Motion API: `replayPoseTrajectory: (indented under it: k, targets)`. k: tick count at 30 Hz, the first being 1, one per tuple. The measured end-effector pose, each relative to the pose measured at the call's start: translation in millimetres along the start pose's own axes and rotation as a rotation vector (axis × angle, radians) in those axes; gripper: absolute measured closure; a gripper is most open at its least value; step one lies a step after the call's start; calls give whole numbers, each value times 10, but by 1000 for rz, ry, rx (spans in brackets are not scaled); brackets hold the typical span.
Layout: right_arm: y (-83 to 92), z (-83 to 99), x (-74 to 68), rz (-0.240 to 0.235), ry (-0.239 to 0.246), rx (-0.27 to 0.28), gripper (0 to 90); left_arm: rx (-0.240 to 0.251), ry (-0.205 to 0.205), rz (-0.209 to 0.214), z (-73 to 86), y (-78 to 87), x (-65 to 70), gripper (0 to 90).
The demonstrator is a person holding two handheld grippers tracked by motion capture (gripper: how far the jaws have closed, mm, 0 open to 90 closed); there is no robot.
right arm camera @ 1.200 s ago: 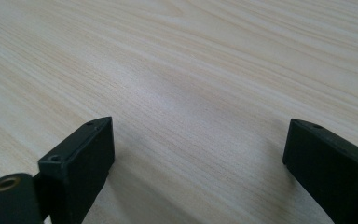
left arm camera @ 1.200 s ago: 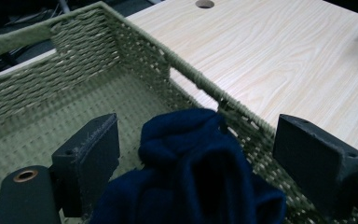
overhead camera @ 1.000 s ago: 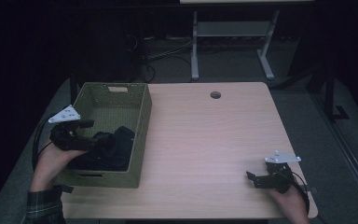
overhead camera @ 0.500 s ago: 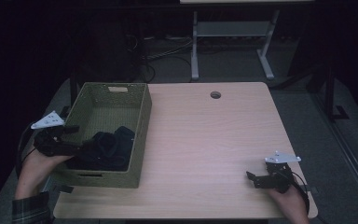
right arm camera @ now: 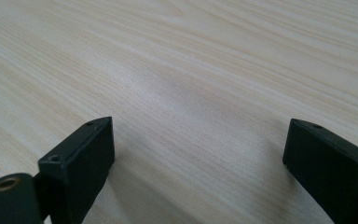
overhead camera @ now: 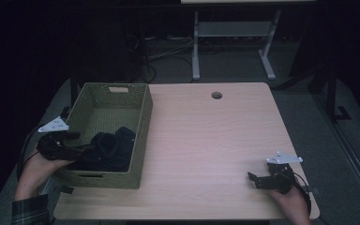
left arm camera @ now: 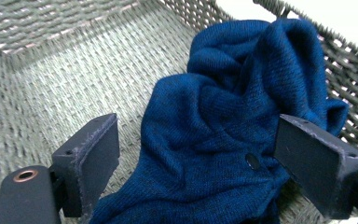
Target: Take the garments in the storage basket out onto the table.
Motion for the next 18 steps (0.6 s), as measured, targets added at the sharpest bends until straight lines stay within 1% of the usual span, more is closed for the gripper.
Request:
replayPoseTrajectory:
  k: [5,6,11,13,15,18]
  targets:
    - [0,0,0,0,0,0,85,-36,-26,17,16,-70,14,139]
    - [0,0,0,0,0,0,85,-40,-35,18,15,-85,15,139]
    - [0,0,0,0,0,0,85,-57,-48,41,10,-160,49,137]
    - [0,0,0,0,0,0,85,-86,-61,38,25,-188,46,137]
    - [0,0,0,0,0,0,85,-88,-59,38,24,-194,50,137]
    - [0,0,0,0,0,0,85,-92,-67,43,5,-206,66,137]
Point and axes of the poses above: each handheld gripper's, and its own axes: y roughly backward along the jaws, z roughly out of its underside, x roughly to its right, the point moved 10 cm from there along -y, roughly forward along the jaws, and after that the axes turned 2 degrees about -z, right-handed, at the moved point
